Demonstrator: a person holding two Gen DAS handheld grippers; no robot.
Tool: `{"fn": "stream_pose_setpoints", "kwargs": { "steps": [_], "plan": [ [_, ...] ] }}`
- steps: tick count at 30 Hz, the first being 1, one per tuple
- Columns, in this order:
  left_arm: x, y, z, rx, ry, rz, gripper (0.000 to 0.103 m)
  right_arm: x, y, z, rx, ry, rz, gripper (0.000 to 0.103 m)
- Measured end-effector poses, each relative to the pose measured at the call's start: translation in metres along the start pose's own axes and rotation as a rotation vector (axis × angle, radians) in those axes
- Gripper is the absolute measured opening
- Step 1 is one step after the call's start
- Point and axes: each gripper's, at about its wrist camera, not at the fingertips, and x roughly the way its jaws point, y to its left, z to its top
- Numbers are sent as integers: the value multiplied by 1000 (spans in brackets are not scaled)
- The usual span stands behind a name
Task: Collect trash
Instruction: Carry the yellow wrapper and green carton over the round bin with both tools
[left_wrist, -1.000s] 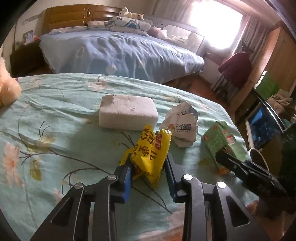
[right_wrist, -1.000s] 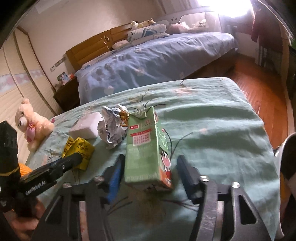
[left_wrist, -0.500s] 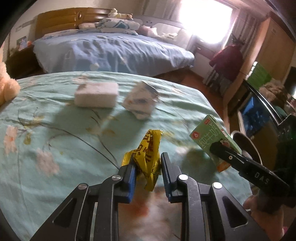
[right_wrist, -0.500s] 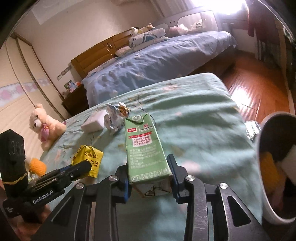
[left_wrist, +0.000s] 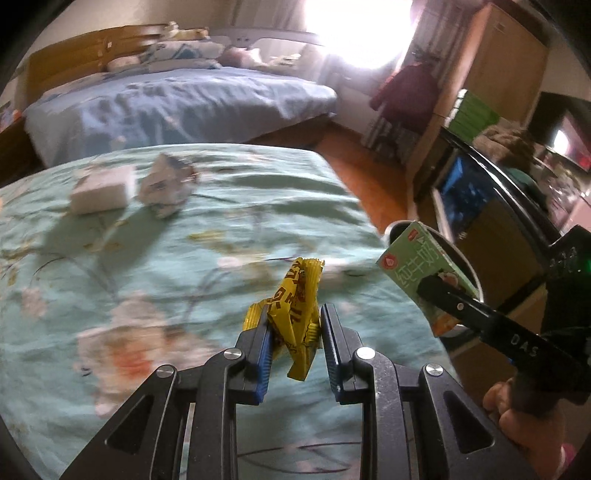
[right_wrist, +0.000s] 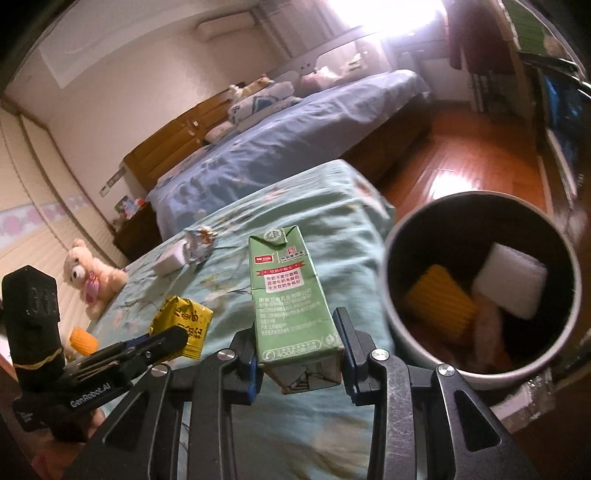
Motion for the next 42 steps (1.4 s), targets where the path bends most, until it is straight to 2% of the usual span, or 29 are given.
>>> {"fn": "stream_pose_setpoints", "kwargs": {
  "steps": [9,26,42],
  "plan": [
    [10,-34,7,60,9,-59,23,-24,-28,-2,43,-31,-51,34],
    [30,-78,15,160,13,-77,23,-50,-57,1,76,-84,-106,34],
    [53,-106,25,210,29,-99,23,-61,-80,9,98,-106,-151,34]
  ]
}}
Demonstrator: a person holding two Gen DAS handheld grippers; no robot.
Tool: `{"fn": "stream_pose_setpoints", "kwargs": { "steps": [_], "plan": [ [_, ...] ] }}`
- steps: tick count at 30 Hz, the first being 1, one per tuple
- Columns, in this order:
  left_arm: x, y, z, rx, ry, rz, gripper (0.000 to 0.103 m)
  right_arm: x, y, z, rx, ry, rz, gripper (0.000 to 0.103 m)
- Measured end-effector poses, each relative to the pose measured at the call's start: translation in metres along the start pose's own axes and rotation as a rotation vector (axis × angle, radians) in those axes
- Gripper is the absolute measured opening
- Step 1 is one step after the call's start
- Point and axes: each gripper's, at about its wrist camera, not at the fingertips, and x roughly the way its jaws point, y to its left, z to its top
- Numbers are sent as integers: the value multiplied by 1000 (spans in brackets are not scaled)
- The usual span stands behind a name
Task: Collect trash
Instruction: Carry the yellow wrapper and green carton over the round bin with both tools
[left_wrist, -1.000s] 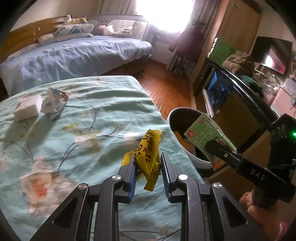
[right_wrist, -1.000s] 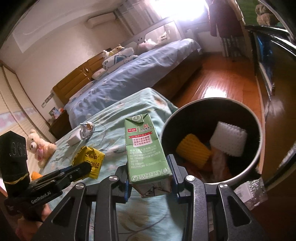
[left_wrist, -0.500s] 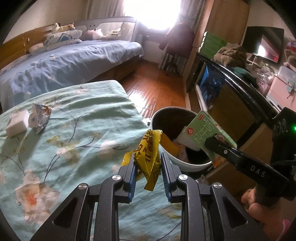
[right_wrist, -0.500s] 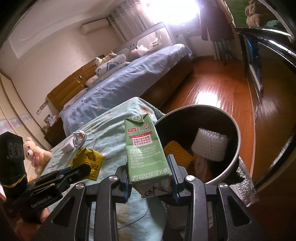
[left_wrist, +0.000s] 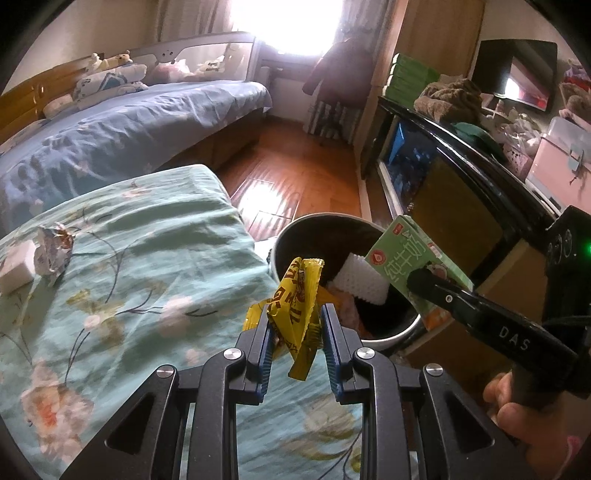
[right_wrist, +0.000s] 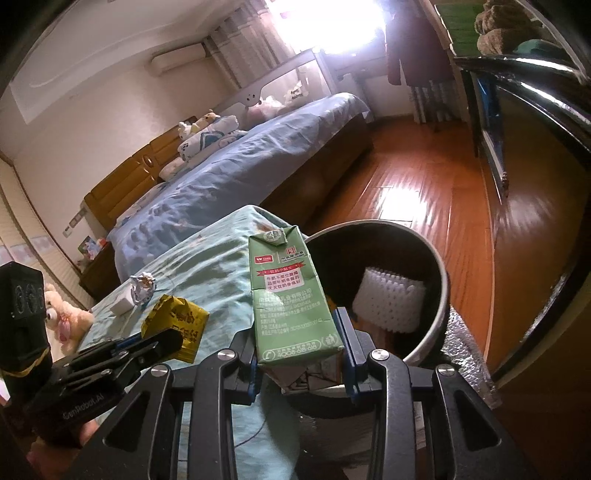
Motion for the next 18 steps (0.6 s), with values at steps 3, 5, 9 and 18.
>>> {"fn": "stream_pose_setpoints", "kwargs": {
  "steps": [3,5,9,18],
  "plan": [
    [5,-3,3,10,2,-4,23,0,-4,2,5,-2,-11,34],
    [10,-5,6,16,4,-7,23,2,-8,4,6,-2,-19,34],
    [16,-8,10,24,5,-10,23,6,-10,8,3,-1,-31,34],
    [32,-12,20,33,17,-9,23,17,-21,16,11,11,-52,34]
  ]
}}
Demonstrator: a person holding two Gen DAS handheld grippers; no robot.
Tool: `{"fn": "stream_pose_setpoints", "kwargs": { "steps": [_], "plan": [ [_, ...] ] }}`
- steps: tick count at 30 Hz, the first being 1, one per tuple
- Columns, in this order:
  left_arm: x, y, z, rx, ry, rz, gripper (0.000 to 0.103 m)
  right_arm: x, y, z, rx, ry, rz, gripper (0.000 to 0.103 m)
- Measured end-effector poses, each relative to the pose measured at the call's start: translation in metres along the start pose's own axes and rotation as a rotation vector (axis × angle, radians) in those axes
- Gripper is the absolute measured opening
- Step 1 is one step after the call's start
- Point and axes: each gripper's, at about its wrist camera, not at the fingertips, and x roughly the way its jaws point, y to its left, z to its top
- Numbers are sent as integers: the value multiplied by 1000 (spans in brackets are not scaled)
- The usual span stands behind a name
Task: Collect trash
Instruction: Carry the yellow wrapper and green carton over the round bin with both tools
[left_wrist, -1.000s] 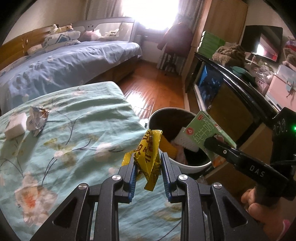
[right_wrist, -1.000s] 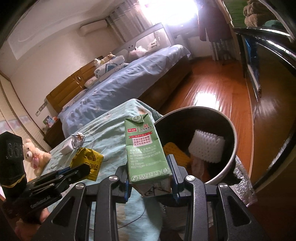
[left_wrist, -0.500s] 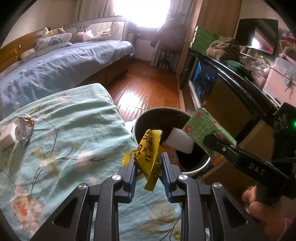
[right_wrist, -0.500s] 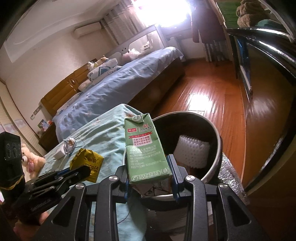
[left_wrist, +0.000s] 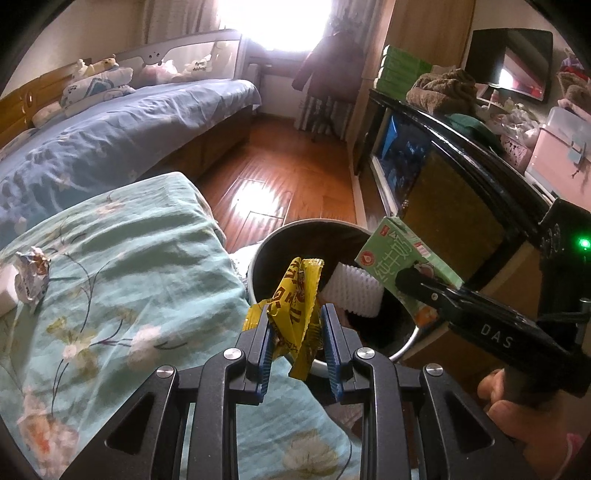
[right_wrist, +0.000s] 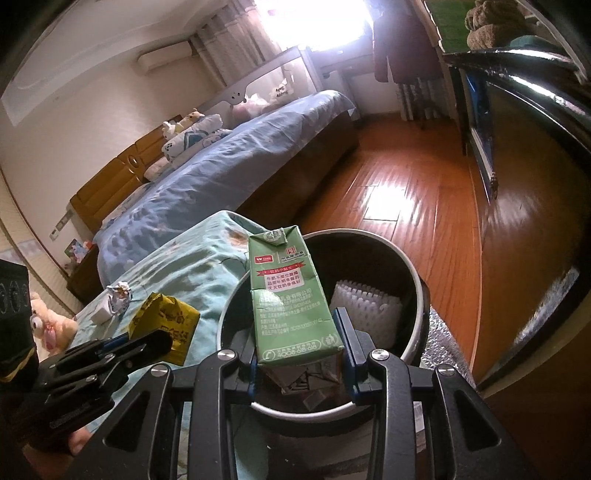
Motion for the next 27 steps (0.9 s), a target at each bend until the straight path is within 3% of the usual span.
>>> {"fn": "stream_pose_setpoints", "kwargs": {
  "steps": [27],
  "plan": [
    [40,-10,23,12,44,-5,24,23,-19,16,20,47,-27,34]
  ]
}}
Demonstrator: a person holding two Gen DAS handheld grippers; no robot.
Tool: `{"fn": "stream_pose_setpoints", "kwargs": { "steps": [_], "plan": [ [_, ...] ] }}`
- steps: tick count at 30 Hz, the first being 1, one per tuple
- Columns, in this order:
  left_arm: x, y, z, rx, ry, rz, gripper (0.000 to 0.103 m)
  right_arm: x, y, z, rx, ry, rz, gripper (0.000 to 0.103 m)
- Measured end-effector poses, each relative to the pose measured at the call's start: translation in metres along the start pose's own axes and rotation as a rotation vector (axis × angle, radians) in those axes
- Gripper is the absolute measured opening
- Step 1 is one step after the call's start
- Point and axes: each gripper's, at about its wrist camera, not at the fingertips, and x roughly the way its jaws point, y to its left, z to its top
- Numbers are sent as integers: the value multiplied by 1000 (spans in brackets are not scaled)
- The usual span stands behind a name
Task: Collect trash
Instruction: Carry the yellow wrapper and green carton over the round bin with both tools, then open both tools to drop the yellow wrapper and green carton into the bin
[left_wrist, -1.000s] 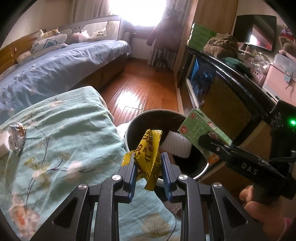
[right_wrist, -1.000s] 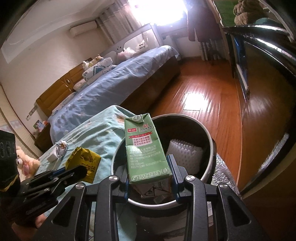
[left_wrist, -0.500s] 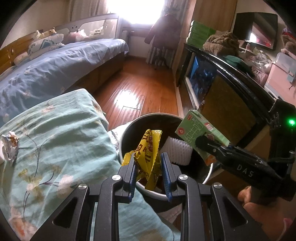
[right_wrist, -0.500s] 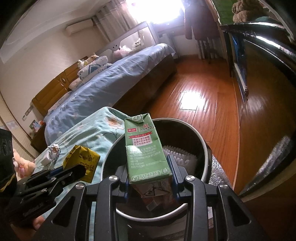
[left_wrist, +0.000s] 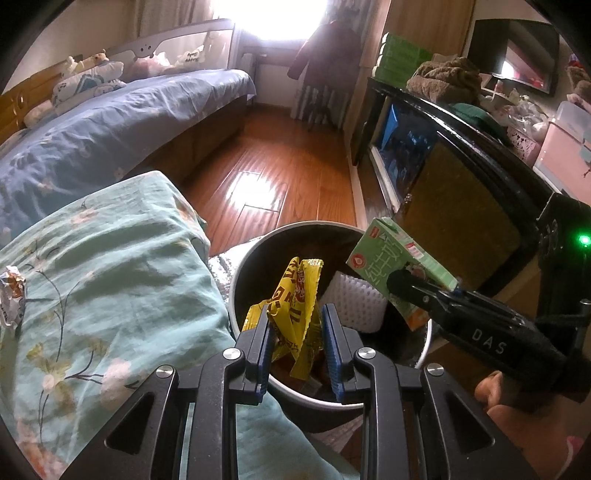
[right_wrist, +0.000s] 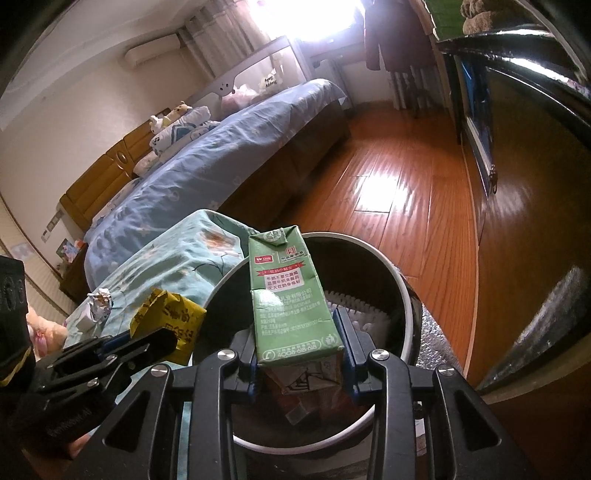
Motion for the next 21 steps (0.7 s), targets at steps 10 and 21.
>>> {"fn": "stream_pose_setpoints", "kwargs": {
  "steps": [10,21],
  "plan": [
    [10,0,6,-4,17,-9,26,3,-1,3,0,6,-4,34],
    [10,1,7,-4,23,-20,36,9,-7,8,3,24,-23,37]
  ]
}}
